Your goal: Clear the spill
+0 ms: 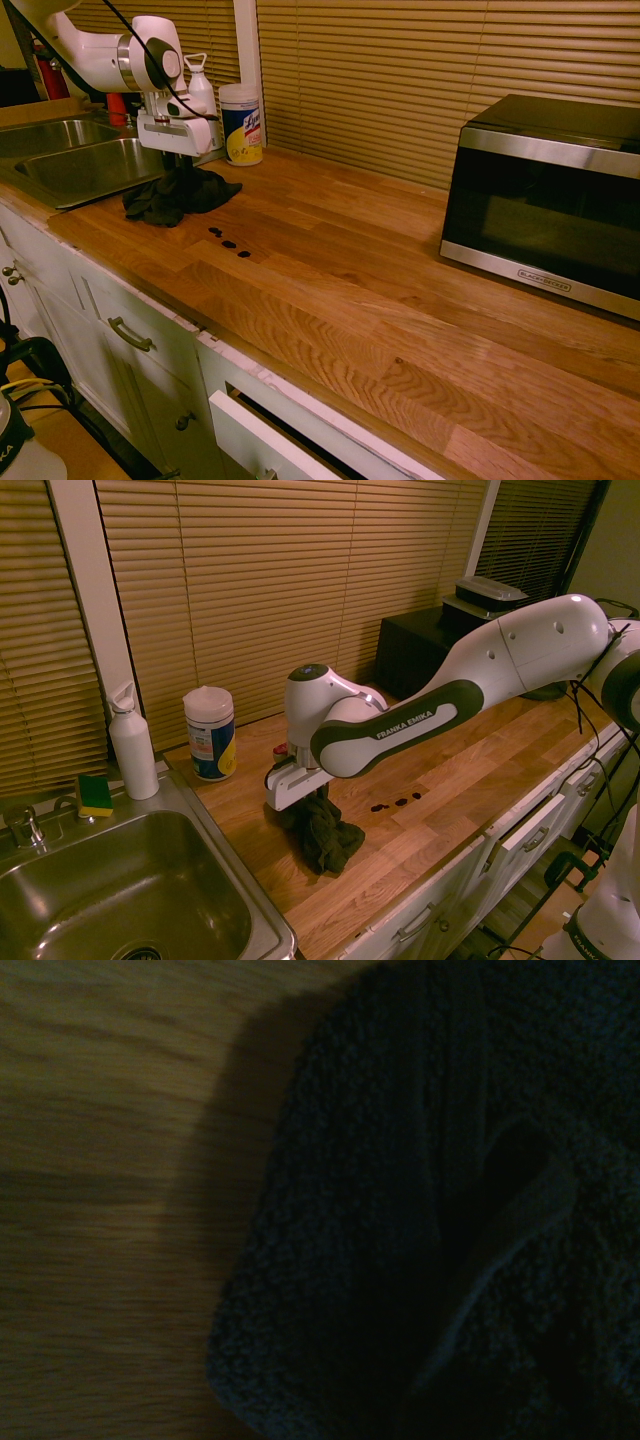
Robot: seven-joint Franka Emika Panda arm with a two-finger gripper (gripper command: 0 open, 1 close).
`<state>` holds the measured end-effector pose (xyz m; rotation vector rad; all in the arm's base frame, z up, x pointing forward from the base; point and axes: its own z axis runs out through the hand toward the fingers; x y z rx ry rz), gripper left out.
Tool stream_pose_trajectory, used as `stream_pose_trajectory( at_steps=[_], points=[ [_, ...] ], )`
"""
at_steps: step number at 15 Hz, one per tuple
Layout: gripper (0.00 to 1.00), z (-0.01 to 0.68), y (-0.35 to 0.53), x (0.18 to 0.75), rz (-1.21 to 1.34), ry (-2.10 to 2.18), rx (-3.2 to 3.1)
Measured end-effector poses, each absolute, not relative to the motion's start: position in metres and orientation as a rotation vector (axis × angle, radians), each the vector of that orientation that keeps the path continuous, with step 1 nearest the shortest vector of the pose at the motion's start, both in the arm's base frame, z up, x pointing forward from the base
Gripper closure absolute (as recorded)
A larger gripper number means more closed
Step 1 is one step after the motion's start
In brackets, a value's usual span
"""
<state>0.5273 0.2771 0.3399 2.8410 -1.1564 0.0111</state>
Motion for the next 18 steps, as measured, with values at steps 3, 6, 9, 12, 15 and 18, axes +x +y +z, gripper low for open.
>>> stream_pose_trajectory(
  at_steps=[3, 6, 9, 12, 15, 18],
  points=[
    [1.0, 0.339, 0.245, 0.524, 0.013, -1.173, 2.813],
    [1.0, 0.338, 0.206, 0.517, 0.011, -1.195, 2.79],
    [1.0, 0.338, 0.166, 0.511, 0.011, -1.195, 2.774],
    [1.0, 0.337, 0.12, 0.506, 0.023, -1.187, 2.749],
    [1.0, 0.337, 0.078, 0.5, 0.032, -1.182, 2.744],
    [1.0, 0.336, 0.029, 0.495, 0.033, -1.207, 2.741]
  ],
)
